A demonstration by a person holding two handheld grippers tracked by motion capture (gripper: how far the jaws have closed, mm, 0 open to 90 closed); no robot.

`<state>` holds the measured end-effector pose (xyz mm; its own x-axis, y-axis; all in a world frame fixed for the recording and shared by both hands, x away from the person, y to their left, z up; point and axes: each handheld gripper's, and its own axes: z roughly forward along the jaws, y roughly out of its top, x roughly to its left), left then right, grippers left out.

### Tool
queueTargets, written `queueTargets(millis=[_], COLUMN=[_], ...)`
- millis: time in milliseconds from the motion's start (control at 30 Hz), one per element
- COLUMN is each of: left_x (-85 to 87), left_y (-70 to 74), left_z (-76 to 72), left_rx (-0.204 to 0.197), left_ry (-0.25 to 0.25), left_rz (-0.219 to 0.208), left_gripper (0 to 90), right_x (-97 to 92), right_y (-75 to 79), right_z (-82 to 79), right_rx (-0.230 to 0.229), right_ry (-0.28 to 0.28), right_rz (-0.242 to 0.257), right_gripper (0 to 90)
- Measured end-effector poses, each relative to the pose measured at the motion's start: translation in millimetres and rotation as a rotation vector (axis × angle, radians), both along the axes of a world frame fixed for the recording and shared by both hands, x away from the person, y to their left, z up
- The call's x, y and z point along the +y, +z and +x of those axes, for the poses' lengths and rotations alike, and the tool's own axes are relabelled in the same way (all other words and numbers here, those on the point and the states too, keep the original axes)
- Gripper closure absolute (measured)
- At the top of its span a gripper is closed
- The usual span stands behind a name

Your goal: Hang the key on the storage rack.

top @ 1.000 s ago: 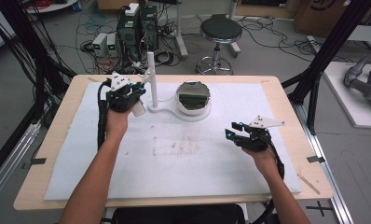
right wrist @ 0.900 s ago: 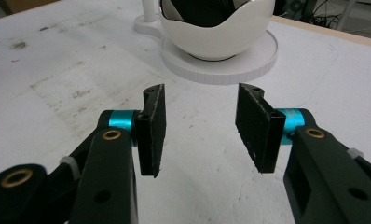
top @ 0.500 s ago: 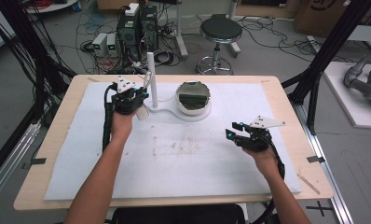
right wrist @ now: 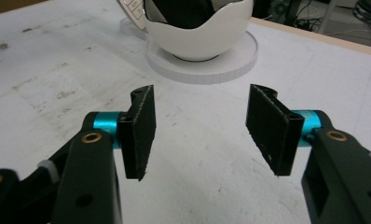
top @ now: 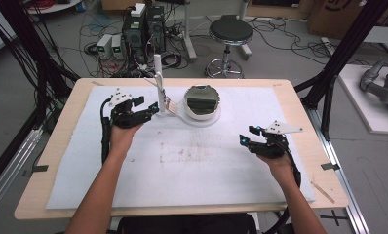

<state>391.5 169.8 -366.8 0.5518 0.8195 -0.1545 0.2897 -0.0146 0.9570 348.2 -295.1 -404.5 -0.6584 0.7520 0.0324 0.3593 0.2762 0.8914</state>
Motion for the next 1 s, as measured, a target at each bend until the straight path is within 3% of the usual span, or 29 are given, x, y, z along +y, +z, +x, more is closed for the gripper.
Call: queueTargets(millis=[133,367,567,700,1000], left_x=[11.8,28.1,36.1,36.9,43.8], left_y=[-10.0,-24.7,-32.4,-35.5,-42.9], left_z=[-15.0,-36.9,-44.0,-44.0,-44.3], left_rx=[-0.015,-0.03,-0.025,-0.02,-0.001], left_ry=[-0.052,-0.096,-0.101,-0.088,-0.049], left_rz=[-0.029,0.007,0.025,0.009,-0.003], left_gripper=[18.9,18.9,18.9,18.9,18.9], right_x=[-2.6,-7.5,-13.9,-16.4,-22.2], right_y=[0.7,0.6,-0.6,-1.5,-2.9], right_z=[0.6,1.7,2.5,1.6,0.5], right_rx=[-0.004,-0.012,-0.002,-0.01,-0.013], right_ry=[-0.034,-0.059,-0.072,-0.068,-0.095], right_rz=[-0.013,-0.058,-0.094,-0.112,-0.101], right_gripper=[30.8,25.0,21.9,21.9,21.8])
